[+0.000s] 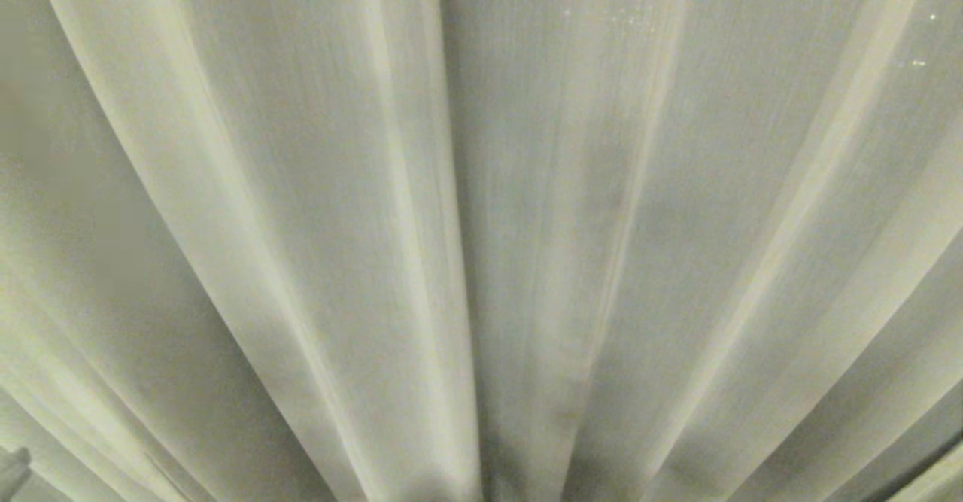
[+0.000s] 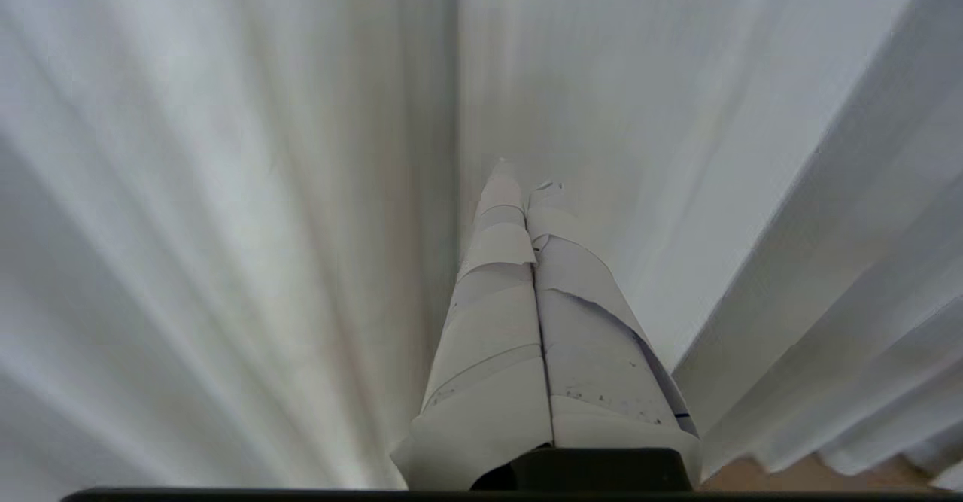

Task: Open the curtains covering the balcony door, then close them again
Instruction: Close the outer curtains on both sides

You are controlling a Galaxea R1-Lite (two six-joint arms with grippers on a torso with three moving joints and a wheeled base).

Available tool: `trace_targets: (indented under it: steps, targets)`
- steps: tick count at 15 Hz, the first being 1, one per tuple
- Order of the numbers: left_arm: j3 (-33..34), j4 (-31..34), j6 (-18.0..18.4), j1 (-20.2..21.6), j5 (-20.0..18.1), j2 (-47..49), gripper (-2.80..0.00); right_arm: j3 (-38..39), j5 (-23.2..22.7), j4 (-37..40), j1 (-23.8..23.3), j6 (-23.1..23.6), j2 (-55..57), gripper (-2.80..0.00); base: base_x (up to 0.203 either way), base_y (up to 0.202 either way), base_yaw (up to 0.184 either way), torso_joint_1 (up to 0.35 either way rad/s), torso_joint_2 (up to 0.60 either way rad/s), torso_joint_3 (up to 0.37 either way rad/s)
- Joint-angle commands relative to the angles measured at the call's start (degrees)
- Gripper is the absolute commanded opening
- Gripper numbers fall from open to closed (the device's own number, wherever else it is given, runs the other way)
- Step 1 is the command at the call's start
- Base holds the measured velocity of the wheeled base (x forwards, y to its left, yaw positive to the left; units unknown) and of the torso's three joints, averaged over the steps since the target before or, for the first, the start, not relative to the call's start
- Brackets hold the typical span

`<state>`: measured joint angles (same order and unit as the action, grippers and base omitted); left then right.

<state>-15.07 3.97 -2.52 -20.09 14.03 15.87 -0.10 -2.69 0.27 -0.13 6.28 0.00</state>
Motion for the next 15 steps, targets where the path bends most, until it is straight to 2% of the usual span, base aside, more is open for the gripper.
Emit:
trace_targets:
  steps: [1, 2, 3, 4, 5, 6, 7, 9, 10, 13, 15]
  targets:
    - [5.15, -2.74, -0.02, 3.84, -0.23, 0.16, -2.8, 0.01, -0.03, 0.0, -0.02, 0.05, 0.09, -2.8, 0.0, 0.0, 0.0, 0.0, 0.0, 0.0]
    - [6.99, -4.34, -0.02, 5.01, -1.02, 0.2, -2.8, 0.01, -0.03, 0.0, 0.05, 0.05, 0.09, -2.8, 0.0, 0.0, 0.0, 0.0, 0.0, 0.0]
    - [8.55, -5.55, -0.07, 5.73, -3.34, 0.21, -2.8, 0.01, -0.03, 0.0, -0.04, 0.05, 0.09, -2.8, 0.0, 0.0, 0.0, 0.0, 0.0, 0.0]
    - [9.26, -5.89, -0.05, 8.57, -5.74, 0.25, -2.8, 0.01, -0.03, 0.0, -0.04, 0.05, 0.09, -2.8, 0.0, 0.0, 0.0, 0.0, 0.0, 0.0]
    - [10.07, -6.05, -0.04, 12.01, -9.33, 0.31, -2.8, 0.01, -0.03, 0.0, 0.04, 0.05, 0.09, -2.8, 0.0, 0.0, 0.0, 0.0, 0.0, 0.0]
    - [11.67, -6.22, -0.08, 14.05, -14.73, 0.35, -2.8, 0.01, -0.03, 0.0, -0.04, 0.05, 0.09, -2.8, 0.0, 0.0, 0.0, 0.0, 0.0, 0.0]
    - [12.95, -6.26, 0.11, 15.2, -16.88, 0.25, -2.8, 0.01, -0.03, 0.0, 0.05, 0.05, 0.09, -2.8, 0.0, 0.0, 0.0, 0.0, 0.0, 0.0]
    - [13.5, -6.23, 1.07, 21.75, -17.36, -2.04, -2.8, 0.01, -0.03, -0.01, 0.0, 0.01, 0.09, -2.8, 0.0, 0.0, 0.0, 0.0, 0.0, 0.0]
    - [13.83, -6.18, 1.0, 22.81, -17.13, -3.55, -2.8, 0.01, -0.03, 0.0, -0.04, -0.04, 0.09, -2.8, 0.0, 0.0, 0.0, 0.0, 0.0, 0.0]
    - [14.6, -5.33, 0.7, 20.94, -13.96, -14.44, -2.8, 0.01, -0.03, 0.0, -0.02, -0.04, 0.09, -2.8, 0.0, 0.0, 0.0, 0.0, 0.0, 0.0]
    - [15.07, -4.85, 0.68, 20.18, -12.1, -15.87, -2.8, 0.01, -0.03, 0.0, 0.01, -0.04, 0.09, -2.8, 0.0, 0.0, 0.0, 0.0, 0.0, 0.0]
